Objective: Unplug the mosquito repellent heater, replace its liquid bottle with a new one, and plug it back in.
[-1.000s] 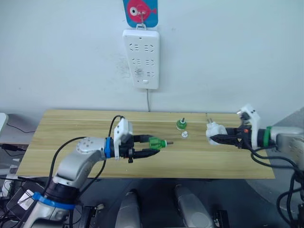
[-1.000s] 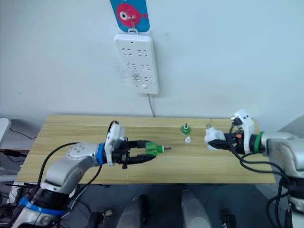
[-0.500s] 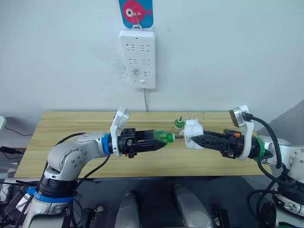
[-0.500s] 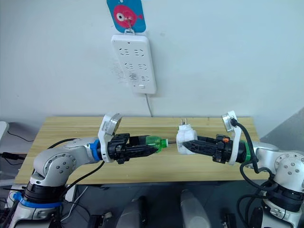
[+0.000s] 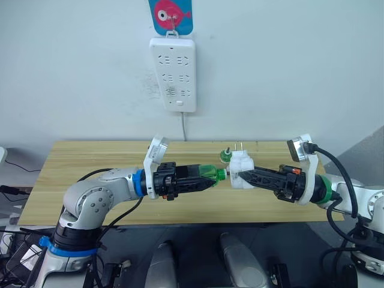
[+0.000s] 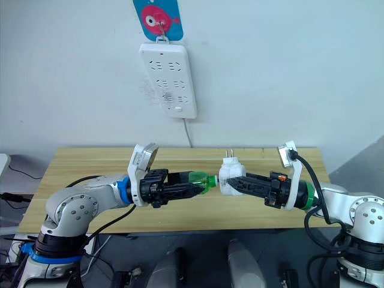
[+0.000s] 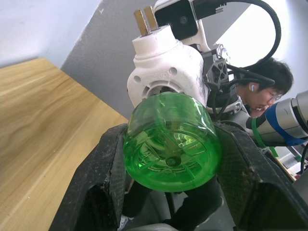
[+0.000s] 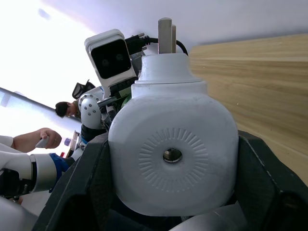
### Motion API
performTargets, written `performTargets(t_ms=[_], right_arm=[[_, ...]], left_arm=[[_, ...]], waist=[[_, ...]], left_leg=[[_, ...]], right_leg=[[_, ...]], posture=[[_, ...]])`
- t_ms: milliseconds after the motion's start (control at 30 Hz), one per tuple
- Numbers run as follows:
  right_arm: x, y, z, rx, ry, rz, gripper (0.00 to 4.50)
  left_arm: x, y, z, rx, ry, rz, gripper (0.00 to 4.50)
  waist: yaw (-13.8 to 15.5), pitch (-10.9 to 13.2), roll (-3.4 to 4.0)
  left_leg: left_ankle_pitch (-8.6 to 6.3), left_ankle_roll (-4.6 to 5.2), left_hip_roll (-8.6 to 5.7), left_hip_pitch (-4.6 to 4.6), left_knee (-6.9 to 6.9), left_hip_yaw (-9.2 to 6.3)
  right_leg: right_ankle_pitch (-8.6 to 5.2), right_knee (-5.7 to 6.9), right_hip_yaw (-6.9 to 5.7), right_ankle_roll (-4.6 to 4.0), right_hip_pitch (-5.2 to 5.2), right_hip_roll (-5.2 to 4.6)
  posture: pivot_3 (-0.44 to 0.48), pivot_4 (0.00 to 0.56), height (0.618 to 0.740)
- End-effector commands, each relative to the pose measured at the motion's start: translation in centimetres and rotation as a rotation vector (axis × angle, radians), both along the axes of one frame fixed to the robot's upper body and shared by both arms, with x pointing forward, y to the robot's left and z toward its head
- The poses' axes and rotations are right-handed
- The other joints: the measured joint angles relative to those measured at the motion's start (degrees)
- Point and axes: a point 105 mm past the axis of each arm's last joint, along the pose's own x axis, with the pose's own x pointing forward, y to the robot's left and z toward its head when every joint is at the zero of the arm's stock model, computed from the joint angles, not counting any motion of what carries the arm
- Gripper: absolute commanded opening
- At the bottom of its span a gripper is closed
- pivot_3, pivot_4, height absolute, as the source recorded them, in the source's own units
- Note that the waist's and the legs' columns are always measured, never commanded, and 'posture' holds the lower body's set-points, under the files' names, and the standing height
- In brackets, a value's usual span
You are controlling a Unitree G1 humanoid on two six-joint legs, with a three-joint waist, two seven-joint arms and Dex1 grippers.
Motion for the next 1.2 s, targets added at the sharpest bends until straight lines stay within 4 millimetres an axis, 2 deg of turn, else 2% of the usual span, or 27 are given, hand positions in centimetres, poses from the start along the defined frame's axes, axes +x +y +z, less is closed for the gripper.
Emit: performTargets(t_ms=[33, 467, 700, 733, 867, 1033, 1200], right_arm=[[-0.6, 0.5, 1.0, 0.064, 0.003, 0.022, 2.96], [-2.5, 2.0, 1.6, 0.068, 0.033, 0.128, 2.96], [-2.9, 2.7, 1.3, 0.025, 0.033, 0.161, 2.96], [-3.0, 2.7, 1.2, 0.017, 0.035, 0.169, 3.52], [-3.3, 2.6, 0.8, -0.022, 0.032, 0.182, 4.5], [-2.8, 1.9, 0.5, -0.076, 0.006, 0.152, 4.5], [-3.6, 2.3, -0.3, -0.149, -0.052, 0.18, 4.5]], left_arm=[[-0.9, -0.8, 0.6, -0.028, -0.028, -0.037, 2.28], [-0.7, -1.6, 0.0, -0.03, -0.059, -0.043, 2.28], [-1.7, -2.7, 0.0, -0.031, -0.115, -0.106, 2.28], [-1.6, -2.9, 0.1, -0.035, -0.125, -0.101, 2.28], [-0.7, -3.1, 0.2, -0.04, -0.158, -0.053, 2.28], [0.9, -2.8, 0.5, -0.052, -0.183, 0.034, 2.28], [1.9, -3.0, 1.1, -0.097, -0.18, 0.094, 2.28]], waist=[[0.0, 0.0, 0.0], [0.2, 0.0, -0.01], [0.3, 0.0, -0.02], [0.3, 0.0, -0.01], [0.5, 0.0, -0.03], [0.6, 0.0, -0.03], [0.8, 0.0, -0.03]], left_leg=[[0.0, 0.0, 0.0, 0.0, 0.0, 0.0], [0.0, 0.0, 0.0, -0.04, -0.01, 0.04], [0.0, 0.0, 0.0, -0.08, -0.05, 0.04], [0.0, 0.0, 0.0, -0.08, -0.06, 0.04], [-0.01, 0.01, -0.01, -0.13, -0.06, 0.03], [0.0, 0.01, -0.01, -0.12, -0.03, 0.02], [-0.01, 0.01, -0.01, -0.13, -0.04, 0.04]], right_leg=[[0.0, -0.02, -0.01, 0.0, 0.0, 0.0], [0.0, -0.19, 0.04, 0.0, 0.01, -0.01], [0.0, -0.28, 0.04, 0.0, 0.0, -0.01], [0.0, -0.28, 0.04, 0.0, 0.0, -0.01], [0.0, -0.37, 0.03, 0.0, 0.01, -0.02], [0.01, -0.35, 0.03, 0.0, 0.01, -0.02], [0.01, -0.37, 0.04, 0.0, 0.0, -0.02]], posture=[[-0.226, 0.259, 0.736], [-0.228, 0.26, 0.736], [-0.225, 0.258, 0.736], [-0.225, 0.258, 0.736], [-0.228, 0.259, 0.736], [-0.23, 0.258, 0.736], [-0.231, 0.255, 0.736]])
